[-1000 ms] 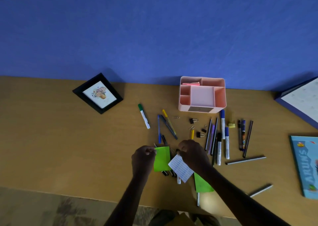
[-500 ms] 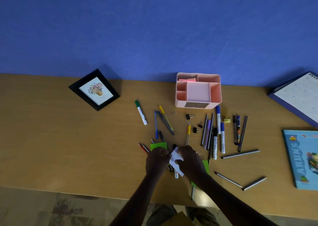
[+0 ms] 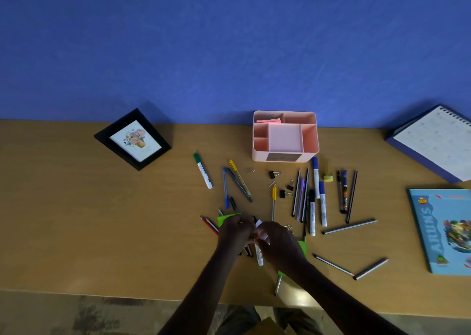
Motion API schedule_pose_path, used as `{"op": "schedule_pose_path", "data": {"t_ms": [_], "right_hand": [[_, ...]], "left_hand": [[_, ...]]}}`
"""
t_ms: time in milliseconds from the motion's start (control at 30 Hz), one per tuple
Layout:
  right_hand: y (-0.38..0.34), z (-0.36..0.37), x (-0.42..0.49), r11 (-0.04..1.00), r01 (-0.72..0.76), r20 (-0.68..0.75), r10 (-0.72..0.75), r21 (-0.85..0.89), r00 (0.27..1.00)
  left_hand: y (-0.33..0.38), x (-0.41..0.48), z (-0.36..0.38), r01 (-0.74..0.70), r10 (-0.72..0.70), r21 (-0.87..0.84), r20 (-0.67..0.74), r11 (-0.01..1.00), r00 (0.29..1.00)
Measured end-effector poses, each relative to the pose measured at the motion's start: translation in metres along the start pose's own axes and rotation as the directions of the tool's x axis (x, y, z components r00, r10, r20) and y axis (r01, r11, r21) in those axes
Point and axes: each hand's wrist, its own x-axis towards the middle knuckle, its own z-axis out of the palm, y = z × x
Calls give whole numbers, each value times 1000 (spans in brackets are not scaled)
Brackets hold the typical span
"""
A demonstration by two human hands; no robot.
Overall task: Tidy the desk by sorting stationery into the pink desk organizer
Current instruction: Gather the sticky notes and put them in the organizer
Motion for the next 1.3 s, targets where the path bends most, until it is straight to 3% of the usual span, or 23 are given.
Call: {"op": "schedule_pose_path", "data": {"t_ms": [167, 367, 500, 667, 833, 967, 1067, 1300], "right_hand": [[-6, -19, -1, 1000, 24, -68, -24, 1, 997], [-6, -59, 3, 997, 34, -147, -24, 68, 989], [-1, -82, 8, 983, 53, -171, -22, 176, 985], [3, -108, 21, 971, 73, -233, -18, 229, 972], [-7, -139, 36, 949, 190, -320, -104, 250, 942], [-20, -169, 52, 939, 315, -409, -234, 142, 882], [-31, -188, 66, 932, 358, -467, -293, 53, 834], [-52, -231, 111, 907, 419, -577, -361, -36, 733]], "left_hand": [[7, 0, -1, -88, 87, 24, 51, 996, 995], [16, 3, -4, -301, 271, 309, 138, 902, 953], [27, 7, -5, -361, 311, 295, 202, 885, 929], [47, 8, -1, -459, 446, 260, 111, 850, 888], [85, 6, 1, -639, 649, 306, 81, 706, 756], [123, 8, 0, -728, 756, 324, 57, 604, 652], [153, 10, -1, -798, 847, 370, 52, 476, 529], [219, 24, -4, -822, 954, 524, 56, 224, 296]]}}
